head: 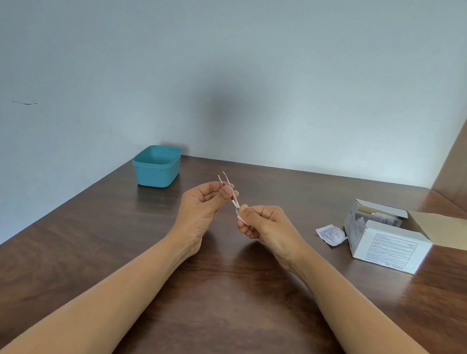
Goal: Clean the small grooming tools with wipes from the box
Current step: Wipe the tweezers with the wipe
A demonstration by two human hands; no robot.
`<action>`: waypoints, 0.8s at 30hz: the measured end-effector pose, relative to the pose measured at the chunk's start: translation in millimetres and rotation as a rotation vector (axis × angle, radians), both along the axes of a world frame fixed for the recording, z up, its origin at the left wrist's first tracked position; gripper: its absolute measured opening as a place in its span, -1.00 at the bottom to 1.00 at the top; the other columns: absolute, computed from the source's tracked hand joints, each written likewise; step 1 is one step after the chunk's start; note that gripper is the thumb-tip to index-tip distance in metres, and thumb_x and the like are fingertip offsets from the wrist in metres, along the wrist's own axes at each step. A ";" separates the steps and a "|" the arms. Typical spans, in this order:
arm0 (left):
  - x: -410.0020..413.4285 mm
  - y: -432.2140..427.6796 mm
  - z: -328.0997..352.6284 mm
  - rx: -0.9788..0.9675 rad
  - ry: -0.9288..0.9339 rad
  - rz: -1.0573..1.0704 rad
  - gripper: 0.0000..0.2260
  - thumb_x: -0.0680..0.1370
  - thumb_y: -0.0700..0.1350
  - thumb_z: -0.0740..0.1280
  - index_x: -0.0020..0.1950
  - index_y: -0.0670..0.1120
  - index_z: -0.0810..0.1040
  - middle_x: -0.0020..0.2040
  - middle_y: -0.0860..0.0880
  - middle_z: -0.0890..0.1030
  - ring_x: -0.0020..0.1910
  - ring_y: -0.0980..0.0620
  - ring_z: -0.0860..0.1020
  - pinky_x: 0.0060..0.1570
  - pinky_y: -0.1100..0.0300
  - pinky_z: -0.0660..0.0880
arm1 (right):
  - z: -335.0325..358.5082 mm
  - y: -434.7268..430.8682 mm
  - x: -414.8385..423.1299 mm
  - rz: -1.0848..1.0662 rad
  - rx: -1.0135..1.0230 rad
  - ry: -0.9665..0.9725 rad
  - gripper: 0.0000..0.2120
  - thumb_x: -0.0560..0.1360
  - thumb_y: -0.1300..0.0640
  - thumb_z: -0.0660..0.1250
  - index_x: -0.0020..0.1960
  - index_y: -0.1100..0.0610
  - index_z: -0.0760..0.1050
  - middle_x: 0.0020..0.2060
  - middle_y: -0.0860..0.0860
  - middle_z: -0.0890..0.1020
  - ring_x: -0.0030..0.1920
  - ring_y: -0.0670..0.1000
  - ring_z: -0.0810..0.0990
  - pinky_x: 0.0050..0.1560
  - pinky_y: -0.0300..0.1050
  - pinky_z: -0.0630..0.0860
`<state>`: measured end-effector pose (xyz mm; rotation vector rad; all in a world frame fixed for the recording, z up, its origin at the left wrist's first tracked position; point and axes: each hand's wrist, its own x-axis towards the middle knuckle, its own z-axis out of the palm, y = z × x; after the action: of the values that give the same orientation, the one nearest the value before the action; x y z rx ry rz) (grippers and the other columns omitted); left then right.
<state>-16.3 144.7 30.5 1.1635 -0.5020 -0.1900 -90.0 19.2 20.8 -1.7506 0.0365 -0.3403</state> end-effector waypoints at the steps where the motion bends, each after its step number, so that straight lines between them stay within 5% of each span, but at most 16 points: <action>1: -0.1 0.0 -0.1 0.000 0.003 0.001 -0.94 0.50 -0.25 0.38 -0.05 -0.16 0.60 -0.31 0.07 0.69 -0.34 0.30 0.59 -0.26 0.47 0.48 | -0.6 0.0 0.6 0.003 0.009 -0.012 -0.63 0.60 0.05 0.23 -0.36 0.06 0.57 -0.42 -0.05 0.54 -0.35 -0.11 0.44 -0.20 -0.22 0.38; 8: 0.3 -1.2 -0.6 0.054 -0.018 0.043 -0.97 0.48 -0.23 0.41 -0.11 -0.11 0.62 -0.29 0.08 0.69 -0.29 0.30 0.60 -0.24 0.51 0.47 | -4.5 -0.9 0.4 -0.008 0.182 -0.046 -0.94 0.40 0.16 0.44 -0.16 0.10 0.69 -0.30 0.02 0.64 -0.33 -0.13 0.39 -0.27 -0.29 0.31; 14: 0.3 -1.3 -1.7 0.062 -0.049 0.110 -0.94 0.44 -0.24 0.45 -0.11 -0.13 0.63 -0.18 -0.05 0.69 -0.22 0.23 0.63 -0.21 0.54 0.44 | -1.9 -2.9 -0.8 -0.070 0.077 -0.049 -0.85 0.38 0.26 0.48 -0.07 0.30 0.66 -0.22 0.06 0.70 -0.24 -0.21 0.61 -0.22 -0.43 0.43; 17: 1.6 -1.9 -3.6 0.100 -0.082 0.144 -0.93 0.43 -0.18 0.48 -0.11 -0.09 0.65 -0.17 -0.05 0.70 -0.18 0.18 0.64 -0.20 0.52 0.45 | -6.7 0.4 1.2 -0.118 0.052 -0.097 -0.90 0.38 0.23 0.50 -0.13 0.25 0.68 -0.20 0.09 0.72 -0.14 -0.09 0.66 -0.05 -0.31 0.53; 24: 0.3 -3.3 -8.6 0.226 -0.218 0.115 -0.94 0.44 -0.13 0.49 -0.12 -0.08 0.67 -0.17 -0.03 0.71 -0.12 0.11 0.64 -0.07 0.37 0.52 | -8.4 3.8 1.9 -0.204 0.046 -0.193 -0.93 0.43 0.20 0.46 -0.16 0.21 0.68 -0.25 0.07 0.71 -0.16 -0.07 0.64 -0.02 -0.21 0.54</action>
<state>-16.0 141.4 21.9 1.4391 -0.6144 -0.0196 -88.1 23.0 12.4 -1.6653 0.0834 -0.6510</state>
